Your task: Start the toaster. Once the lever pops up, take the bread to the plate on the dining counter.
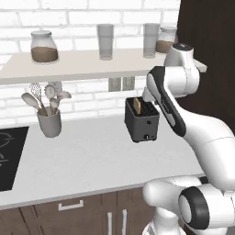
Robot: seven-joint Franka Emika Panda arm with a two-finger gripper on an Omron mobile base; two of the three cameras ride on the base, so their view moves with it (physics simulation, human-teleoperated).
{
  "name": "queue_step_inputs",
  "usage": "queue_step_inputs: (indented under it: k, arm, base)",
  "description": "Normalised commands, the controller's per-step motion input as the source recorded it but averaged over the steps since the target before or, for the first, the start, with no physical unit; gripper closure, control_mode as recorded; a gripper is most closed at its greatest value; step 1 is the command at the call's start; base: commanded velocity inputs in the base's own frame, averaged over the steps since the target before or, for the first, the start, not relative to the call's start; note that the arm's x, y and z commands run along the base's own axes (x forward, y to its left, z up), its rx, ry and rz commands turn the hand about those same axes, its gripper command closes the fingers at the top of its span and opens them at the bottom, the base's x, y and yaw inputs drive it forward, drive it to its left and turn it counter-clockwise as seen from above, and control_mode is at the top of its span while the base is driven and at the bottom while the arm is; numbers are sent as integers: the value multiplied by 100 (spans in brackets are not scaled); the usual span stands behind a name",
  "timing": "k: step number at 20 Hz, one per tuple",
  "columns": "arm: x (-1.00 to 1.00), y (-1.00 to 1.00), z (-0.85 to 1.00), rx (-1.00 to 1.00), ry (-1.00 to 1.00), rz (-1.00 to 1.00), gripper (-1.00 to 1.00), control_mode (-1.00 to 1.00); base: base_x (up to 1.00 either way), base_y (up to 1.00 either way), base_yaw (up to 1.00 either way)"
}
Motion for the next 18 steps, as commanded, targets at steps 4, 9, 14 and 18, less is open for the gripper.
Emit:
queue_step_inputs:
  k: [4, 9, 14, 18]
  arm:
    - [-3, 0, -2, 0, -1, 0, -100, -100]
    - [-1, 0, -31, 0, -3, 0, -100, -100]
    - [0, 0, -42, 0, -15, 0, -100, -100]
    - [1, 0, -44, 0, -21, 0, -100, -100]
  base:
    - [0, 0, 0]
    - [0, 0, 0]
    - [0, 0, 0]
    - [0, 0, 0]
